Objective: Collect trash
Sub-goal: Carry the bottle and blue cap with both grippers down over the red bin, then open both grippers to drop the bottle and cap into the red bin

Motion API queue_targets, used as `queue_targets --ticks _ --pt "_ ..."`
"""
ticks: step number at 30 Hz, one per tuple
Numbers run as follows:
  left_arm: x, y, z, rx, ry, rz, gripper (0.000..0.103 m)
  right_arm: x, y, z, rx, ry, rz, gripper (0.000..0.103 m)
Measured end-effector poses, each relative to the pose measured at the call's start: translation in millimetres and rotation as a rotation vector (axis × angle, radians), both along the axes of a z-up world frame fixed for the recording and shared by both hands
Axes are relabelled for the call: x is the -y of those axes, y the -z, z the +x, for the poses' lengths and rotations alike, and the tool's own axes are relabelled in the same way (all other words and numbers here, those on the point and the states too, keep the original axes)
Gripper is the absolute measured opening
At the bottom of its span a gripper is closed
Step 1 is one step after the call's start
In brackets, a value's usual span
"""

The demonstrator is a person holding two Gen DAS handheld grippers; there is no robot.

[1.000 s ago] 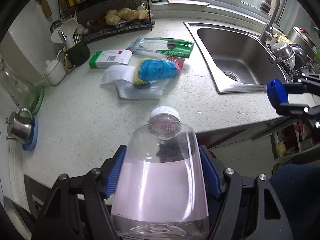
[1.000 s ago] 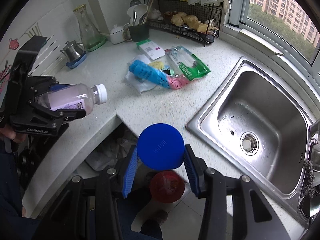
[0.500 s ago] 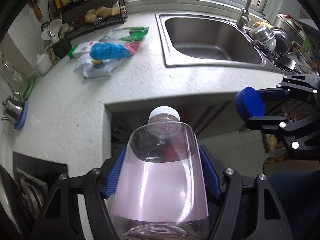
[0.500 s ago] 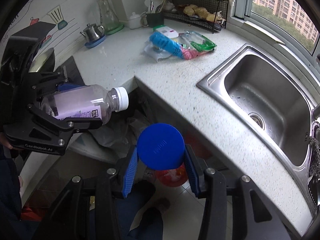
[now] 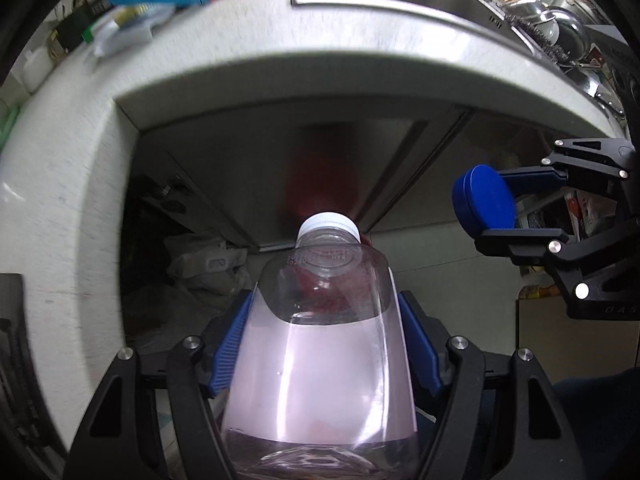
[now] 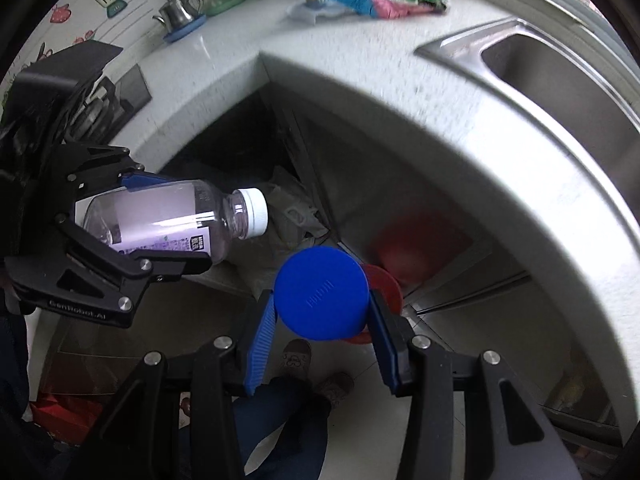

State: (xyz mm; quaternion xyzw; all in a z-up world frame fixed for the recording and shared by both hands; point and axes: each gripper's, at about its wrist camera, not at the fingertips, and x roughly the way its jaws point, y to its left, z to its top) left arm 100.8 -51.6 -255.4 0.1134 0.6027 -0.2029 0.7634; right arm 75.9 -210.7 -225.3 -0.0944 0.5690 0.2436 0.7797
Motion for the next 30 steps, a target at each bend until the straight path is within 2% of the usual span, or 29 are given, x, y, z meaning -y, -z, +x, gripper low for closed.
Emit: queue_targets --ticks 10,21,27,30 --pt "15 124 10 -0.08 0.066 0.002 0.069 2 106 17 -0.036 -0.01 -0.016 0.043" --pt "21 250 29 -0.163 0.071 -0.023 0.069 -6 226 34 -0.096 -0.017 -0.056 0.043" --pt "25 326 37 -0.193 0.076 -0.032 0.069 -2 278 44 -0.112 -0.012 -0.064 0.043" --pt "25 354 43 -0.211 0.071 -0.027 0.069 1 305 48 -0.126 0.011 -0.052 0.043"
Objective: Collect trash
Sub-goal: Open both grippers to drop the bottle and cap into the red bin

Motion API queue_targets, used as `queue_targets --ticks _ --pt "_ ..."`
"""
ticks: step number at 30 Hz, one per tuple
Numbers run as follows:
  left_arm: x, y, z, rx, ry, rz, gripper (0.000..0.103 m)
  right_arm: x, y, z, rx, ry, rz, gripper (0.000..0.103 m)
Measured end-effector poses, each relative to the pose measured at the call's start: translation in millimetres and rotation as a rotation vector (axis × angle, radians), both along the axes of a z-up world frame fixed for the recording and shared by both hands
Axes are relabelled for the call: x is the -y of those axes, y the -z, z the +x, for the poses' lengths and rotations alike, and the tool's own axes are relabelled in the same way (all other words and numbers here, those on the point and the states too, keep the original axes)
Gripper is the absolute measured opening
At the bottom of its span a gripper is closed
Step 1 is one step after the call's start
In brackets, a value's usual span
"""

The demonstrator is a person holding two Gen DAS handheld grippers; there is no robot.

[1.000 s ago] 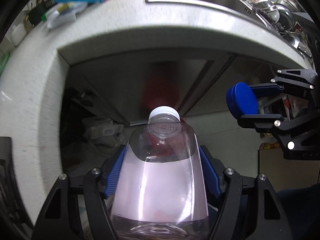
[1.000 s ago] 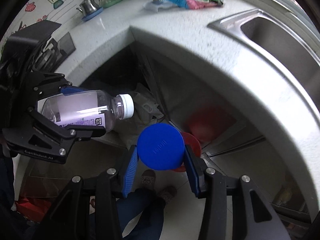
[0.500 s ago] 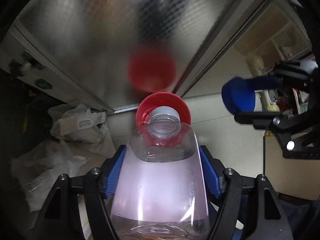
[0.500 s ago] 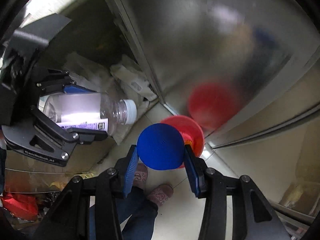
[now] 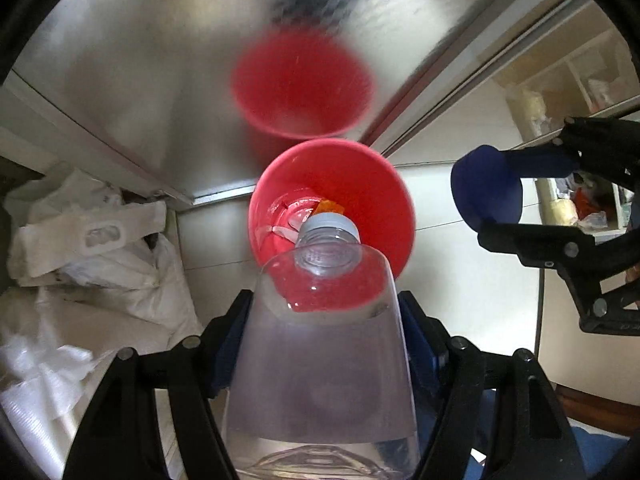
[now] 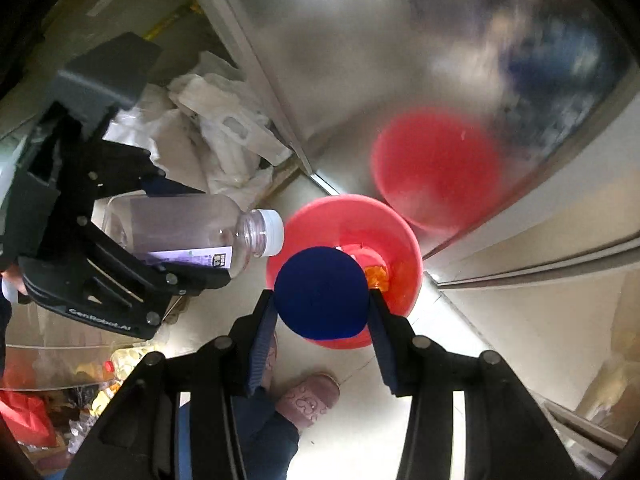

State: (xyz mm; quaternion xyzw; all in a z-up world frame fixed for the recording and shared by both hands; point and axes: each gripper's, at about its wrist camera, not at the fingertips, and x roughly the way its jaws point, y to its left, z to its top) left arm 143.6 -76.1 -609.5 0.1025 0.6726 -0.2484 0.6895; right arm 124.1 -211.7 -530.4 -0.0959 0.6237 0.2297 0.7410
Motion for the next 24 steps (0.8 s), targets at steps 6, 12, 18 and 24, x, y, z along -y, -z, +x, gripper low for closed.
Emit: queue_targets --ticks 6,12,18,24 --pt "6 43 4 -0.024 0.031 -0.001 0.069 10 40 -2 -0.032 0.004 -0.012 0.043" --pt "13 65 3 -0.043 0.033 0.01 0.069 6 66 2 -0.045 -0.009 -0.029 0.043" --pt "10 75 5 -0.051 0.018 -0.002 0.069 10 82 6 -0.048 0.007 -0.019 0.043" --pt "4 73 7 -0.049 0.002 -0.028 0.072 8 89 4 -0.046 -0.006 -0.019 0.043"
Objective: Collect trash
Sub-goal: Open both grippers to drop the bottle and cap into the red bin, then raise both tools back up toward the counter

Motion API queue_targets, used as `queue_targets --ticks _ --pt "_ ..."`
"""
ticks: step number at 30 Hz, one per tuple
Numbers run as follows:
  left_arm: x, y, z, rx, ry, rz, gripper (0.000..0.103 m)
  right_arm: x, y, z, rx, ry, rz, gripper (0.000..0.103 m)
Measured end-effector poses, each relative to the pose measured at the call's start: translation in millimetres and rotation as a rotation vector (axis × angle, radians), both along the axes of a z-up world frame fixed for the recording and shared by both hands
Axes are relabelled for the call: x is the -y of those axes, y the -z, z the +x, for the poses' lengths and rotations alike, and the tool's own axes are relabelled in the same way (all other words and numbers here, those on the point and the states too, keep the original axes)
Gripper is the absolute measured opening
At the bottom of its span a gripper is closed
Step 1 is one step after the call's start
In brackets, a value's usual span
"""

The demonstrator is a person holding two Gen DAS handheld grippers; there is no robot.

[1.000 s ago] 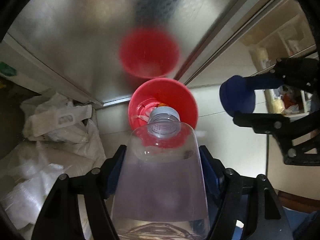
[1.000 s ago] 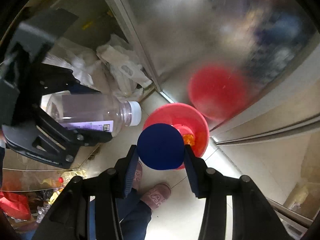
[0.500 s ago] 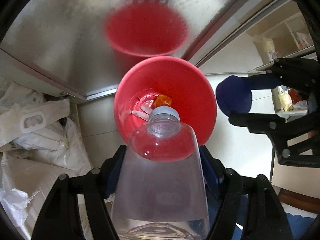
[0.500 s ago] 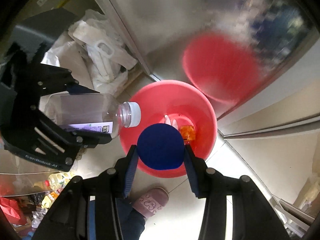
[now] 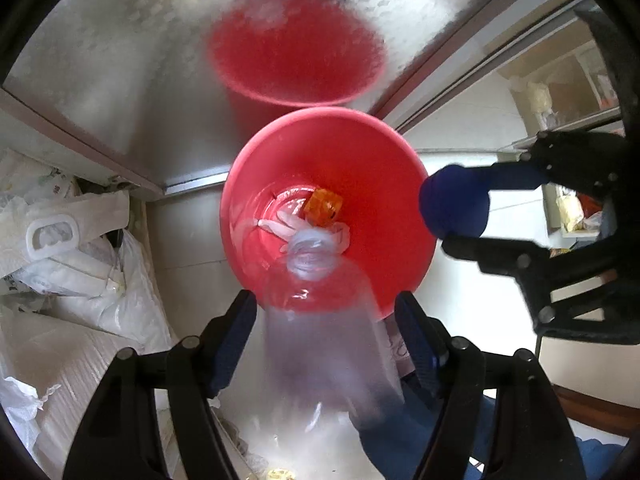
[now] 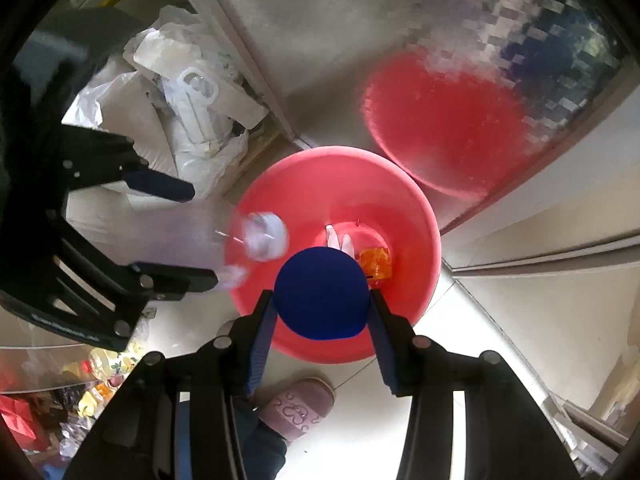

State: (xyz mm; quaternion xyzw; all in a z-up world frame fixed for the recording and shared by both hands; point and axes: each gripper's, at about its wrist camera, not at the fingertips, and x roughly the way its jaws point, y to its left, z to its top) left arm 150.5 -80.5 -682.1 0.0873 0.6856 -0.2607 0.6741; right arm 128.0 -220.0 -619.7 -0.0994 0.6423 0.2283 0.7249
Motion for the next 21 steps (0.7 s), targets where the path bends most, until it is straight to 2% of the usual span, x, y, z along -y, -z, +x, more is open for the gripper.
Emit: queue_targets --ticks 1,4,6,8,12,15,18,21 --pt "-1 0 1 -0.002 -0.004 0.0 0.077 -1 1 0 0.005 -0.006 0.0 0.043" --pt "-1 3 3 -0.013 -0.012 0.027 0.078 -1 5 0 0.004 -0.014 -0.015 0.044" --pt "-1 3 1 -0.017 -0.016 0.04 0.079 0 5 -1 -0.001 -0.01 -0.006 0.066" --pt "-4 1 -2 -0.015 -0.015 0.041 0.082 2 3 -1 0.003 0.001 0.02 0.075" --pt "-8 -7 -10 -0.014 -0.002 0.074 0.082 1 -5 -2 0.004 0.003 -0.002 0.078" --pt "-12 -27 -18 -0.007 0.001 0.079 0.082 -2 -19 -5 0.005 0.005 -0.014 0.08" --pt "-17 -61 -25 0.013 -0.015 0.07 0.083 -5 -41 -9 0.017 0.008 -0.025 0.081" --pt "-20 -101 -34 0.03 -0.029 0.071 0.089 -7 -72 -14 0.026 0.016 -0.022 0.086"
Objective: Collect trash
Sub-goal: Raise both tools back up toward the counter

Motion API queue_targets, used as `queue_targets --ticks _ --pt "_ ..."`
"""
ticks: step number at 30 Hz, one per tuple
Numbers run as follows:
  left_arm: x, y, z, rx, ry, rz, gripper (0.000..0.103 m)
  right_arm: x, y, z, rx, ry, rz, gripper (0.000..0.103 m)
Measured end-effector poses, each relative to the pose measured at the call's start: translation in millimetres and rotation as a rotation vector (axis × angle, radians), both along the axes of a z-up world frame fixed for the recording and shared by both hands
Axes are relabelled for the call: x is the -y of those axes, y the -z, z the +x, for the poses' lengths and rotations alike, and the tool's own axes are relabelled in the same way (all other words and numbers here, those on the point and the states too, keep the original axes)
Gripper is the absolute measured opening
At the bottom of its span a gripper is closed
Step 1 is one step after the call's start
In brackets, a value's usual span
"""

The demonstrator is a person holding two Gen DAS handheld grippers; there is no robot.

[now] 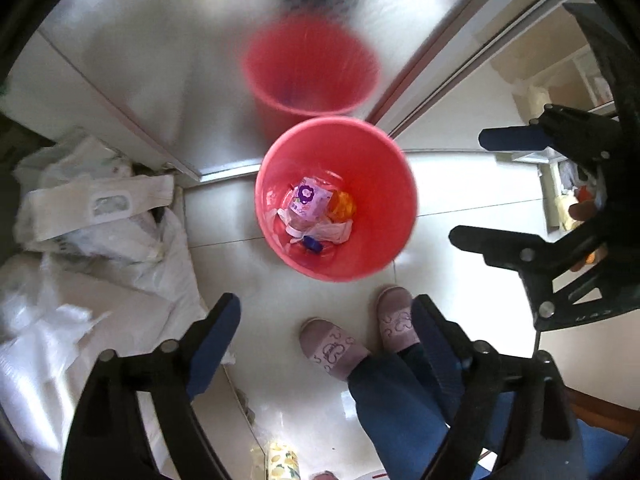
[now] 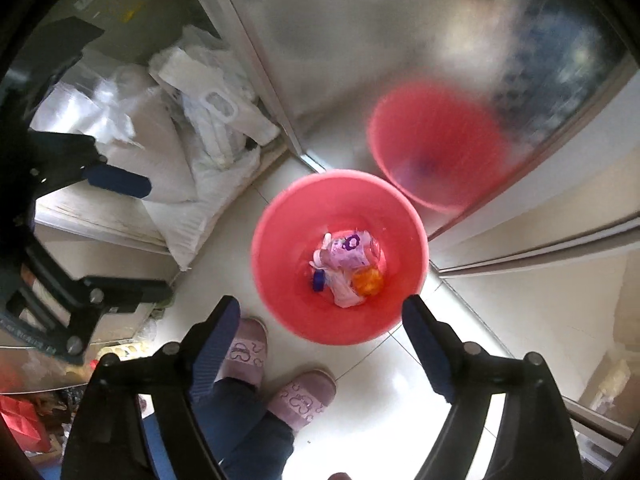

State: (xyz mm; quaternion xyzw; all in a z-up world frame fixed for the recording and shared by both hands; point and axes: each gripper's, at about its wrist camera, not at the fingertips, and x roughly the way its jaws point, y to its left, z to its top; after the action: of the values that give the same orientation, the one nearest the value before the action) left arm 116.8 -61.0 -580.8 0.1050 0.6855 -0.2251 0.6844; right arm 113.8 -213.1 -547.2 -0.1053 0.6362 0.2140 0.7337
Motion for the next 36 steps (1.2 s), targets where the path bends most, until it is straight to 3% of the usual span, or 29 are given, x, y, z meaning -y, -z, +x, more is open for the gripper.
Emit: queue_targets --ticks 4,13,21,30,36 --pt "-2 -63 -15 0.044 -0.024 0.031 0.091 -4 -53 -11 0.023 -0.008 -0.017 0.088" --pt "2 -217 -59 0.108 -0.086 -0.003 0.096 3 -197 -55 0.021 0.073 0.043 0.089" --pt "5 -345 -91 0.234 -0.092 0.042 0.103 3 -324 -84 0.162 0.07 0.026 0.089" --pt "4 -443 -99 0.386 -0.164 0.001 0.103 14 -390 -91 0.235 0.083 0.092 0.089" --pt "13 -489 -105 0.489 -0.146 0.007 0.103 15 -421 -101 0.318 0.032 0.077 0.089"
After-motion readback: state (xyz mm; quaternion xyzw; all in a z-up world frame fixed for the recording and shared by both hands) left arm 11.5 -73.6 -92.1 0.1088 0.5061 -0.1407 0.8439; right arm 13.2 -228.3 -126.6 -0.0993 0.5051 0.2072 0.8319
